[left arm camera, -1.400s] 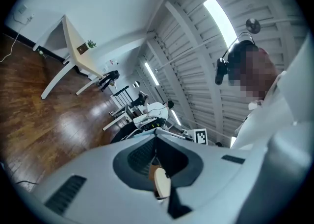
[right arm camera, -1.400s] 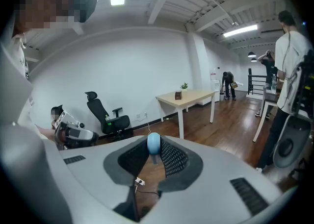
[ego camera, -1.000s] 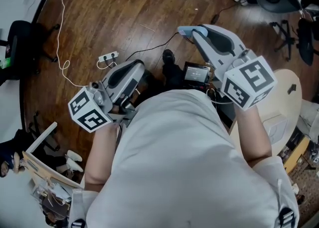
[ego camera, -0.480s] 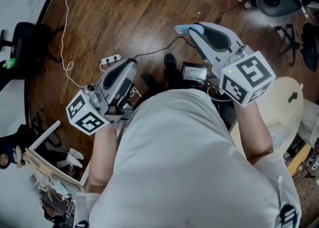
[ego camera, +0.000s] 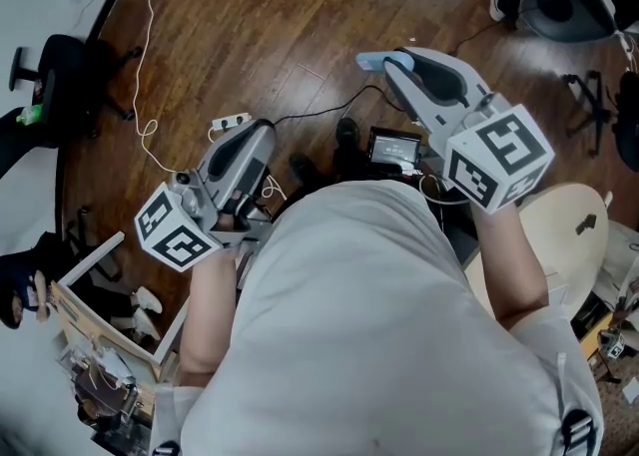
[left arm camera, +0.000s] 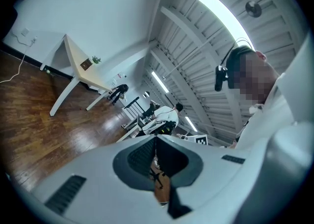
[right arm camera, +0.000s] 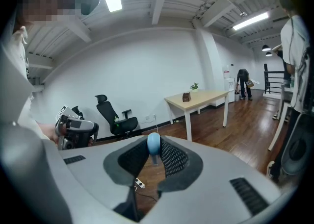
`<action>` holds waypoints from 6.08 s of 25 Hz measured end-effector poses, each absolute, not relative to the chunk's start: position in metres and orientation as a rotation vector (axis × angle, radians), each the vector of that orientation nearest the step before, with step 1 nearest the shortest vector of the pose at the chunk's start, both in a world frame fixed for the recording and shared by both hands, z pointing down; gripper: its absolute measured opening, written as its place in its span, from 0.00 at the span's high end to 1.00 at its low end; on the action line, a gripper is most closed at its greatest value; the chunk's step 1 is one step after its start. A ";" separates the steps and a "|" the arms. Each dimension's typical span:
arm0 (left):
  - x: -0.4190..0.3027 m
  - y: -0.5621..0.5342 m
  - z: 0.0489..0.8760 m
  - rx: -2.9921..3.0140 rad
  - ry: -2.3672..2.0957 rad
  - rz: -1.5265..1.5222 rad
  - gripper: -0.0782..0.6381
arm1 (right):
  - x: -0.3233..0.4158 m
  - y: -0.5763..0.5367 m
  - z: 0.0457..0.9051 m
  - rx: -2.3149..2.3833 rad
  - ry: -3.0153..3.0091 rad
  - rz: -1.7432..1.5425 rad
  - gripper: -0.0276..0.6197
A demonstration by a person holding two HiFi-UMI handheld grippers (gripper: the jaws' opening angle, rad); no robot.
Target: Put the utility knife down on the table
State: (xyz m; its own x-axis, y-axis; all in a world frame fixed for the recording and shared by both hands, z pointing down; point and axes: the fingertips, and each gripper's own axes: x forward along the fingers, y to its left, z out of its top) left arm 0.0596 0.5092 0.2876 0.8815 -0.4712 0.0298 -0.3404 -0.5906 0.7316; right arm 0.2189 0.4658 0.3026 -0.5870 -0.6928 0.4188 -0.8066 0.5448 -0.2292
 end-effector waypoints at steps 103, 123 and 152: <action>-0.044 -0.040 0.290 2.261 -0.594 -0.254 0.89 | 0.085 -0.094 0.316 1.065 -2.538 0.481 0.85; -0.135 -0.172 0.290 2.261 -0.422 -0.217 0.89 | 0.010 -0.206 0.314 1.257 -2.409 0.515 0.85; -0.122 -0.263 0.295 2.237 -0.630 -0.277 0.89 | 0.026 -0.370 0.331 1.104 -2.455 0.352 0.85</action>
